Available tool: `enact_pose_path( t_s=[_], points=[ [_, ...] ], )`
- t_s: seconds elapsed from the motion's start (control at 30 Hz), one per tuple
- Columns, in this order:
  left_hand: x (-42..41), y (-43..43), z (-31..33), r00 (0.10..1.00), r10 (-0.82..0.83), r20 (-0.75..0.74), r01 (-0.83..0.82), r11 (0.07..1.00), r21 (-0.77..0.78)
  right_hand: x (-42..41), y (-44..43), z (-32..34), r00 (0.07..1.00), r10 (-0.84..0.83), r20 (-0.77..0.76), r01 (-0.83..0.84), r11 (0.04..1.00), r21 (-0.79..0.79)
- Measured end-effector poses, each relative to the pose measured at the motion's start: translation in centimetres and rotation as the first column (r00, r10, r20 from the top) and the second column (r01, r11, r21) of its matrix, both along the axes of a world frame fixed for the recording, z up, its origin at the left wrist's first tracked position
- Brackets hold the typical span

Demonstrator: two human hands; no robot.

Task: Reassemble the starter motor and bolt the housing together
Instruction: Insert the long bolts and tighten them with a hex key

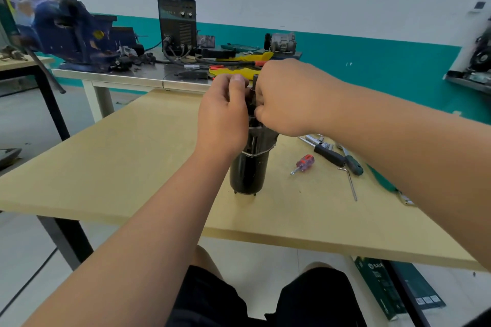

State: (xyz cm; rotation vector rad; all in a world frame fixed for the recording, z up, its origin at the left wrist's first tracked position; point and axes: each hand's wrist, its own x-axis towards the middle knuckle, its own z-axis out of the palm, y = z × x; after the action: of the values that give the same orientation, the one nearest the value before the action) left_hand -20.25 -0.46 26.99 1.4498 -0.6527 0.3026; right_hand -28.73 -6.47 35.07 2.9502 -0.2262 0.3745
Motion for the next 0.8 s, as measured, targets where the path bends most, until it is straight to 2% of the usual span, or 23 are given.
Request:
enact_pose_path(
  t_s=[0.2,0.47,0.8],
  points=[
    [-0.6,-0.3,-0.2,0.999,0.045,0.016,-0.045,0.999,-0.004,-0.5,-0.4,0.0,0.999,-0.033,-0.013,0.034,0.995,0.089],
    [-0.6,-0.7,0.0,0.998,0.065,0.009,-0.065,0.998,-0.016,-0.2,0.5,-0.8,0.993,-0.065,0.103,0.067,0.998,-0.017],
    [-0.5,-0.9,0.1,0.998,0.052,-0.040,-0.053,0.998,-0.030,0.4,1.7,-1.0,0.985,-0.133,0.113,0.137,0.990,-0.030]
  ],
)
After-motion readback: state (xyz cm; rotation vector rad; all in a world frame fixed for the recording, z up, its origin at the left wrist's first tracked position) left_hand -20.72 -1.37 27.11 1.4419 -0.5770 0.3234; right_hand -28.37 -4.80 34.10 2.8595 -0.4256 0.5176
